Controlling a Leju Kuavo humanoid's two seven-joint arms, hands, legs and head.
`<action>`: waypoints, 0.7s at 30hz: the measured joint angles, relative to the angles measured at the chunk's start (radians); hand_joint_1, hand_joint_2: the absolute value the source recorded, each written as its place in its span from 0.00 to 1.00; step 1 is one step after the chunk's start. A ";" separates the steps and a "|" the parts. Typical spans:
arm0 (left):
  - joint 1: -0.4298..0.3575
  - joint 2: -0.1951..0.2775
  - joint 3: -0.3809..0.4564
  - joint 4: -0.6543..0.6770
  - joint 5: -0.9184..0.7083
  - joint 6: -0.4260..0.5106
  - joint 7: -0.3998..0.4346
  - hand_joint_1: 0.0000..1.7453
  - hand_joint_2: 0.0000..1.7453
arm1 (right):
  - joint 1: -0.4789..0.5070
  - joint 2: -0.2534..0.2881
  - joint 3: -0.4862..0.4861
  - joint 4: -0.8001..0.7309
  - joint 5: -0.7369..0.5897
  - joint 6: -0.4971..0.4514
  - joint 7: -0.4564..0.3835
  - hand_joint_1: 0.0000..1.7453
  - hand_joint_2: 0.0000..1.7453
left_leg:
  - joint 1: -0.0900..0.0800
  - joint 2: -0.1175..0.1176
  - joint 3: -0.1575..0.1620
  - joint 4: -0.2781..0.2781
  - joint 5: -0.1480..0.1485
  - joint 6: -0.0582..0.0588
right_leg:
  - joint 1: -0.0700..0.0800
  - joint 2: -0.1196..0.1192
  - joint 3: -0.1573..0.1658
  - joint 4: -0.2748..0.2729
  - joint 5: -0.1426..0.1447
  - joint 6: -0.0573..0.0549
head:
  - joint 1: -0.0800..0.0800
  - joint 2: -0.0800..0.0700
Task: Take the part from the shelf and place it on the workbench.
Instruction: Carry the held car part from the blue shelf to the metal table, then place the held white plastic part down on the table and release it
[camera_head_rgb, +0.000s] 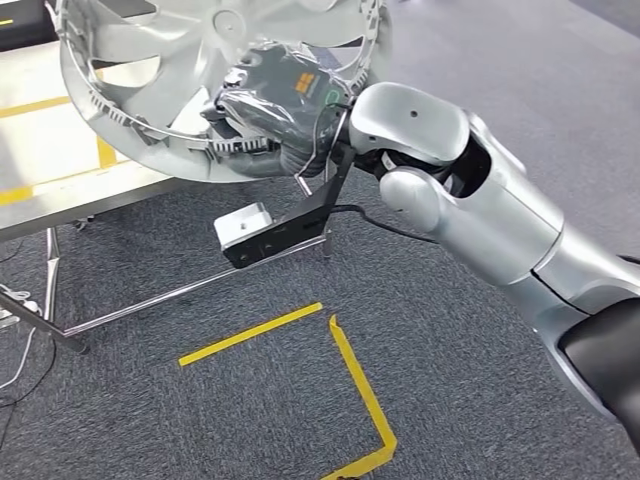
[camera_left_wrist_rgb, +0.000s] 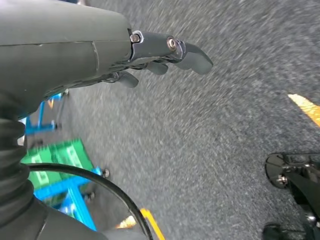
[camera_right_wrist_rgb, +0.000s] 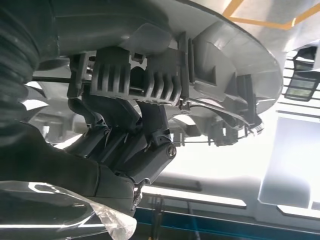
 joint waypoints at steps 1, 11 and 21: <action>0.001 0.000 0.004 0.000 0.000 -0.001 0.002 0.00 1.00 | 0.001 0.002 -0.001 0.001 0.001 0.000 0.000 1.00 1.00 | 0.000 -0.016 0.001 0.000 0.000 -0.001 | -0.001 0.014 0.028 -0.068 0.041 -0.005 | 0.000 0.000; 0.009 -0.005 0.023 0.000 -0.001 0.011 -0.007 0.00 1.00 | 0.008 0.027 -0.010 0.015 0.019 -0.004 -0.007 1.00 1.00 | 0.003 0.039 -0.084 0.152 -0.078 -0.054 | -0.007 0.002 0.122 -0.243 0.097 -0.036 | -0.011 0.000; 0.006 -0.006 0.029 0.000 -0.014 0.027 -0.042 0.00 1.00 | 0.021 0.028 -0.017 0.027 0.031 -0.007 -0.014 1.00 1.00 | -0.015 0.121 -0.001 0.003 -0.006 -0.027 | 0.009 -0.114 0.145 -0.244 0.071 -0.015 | -0.009 0.000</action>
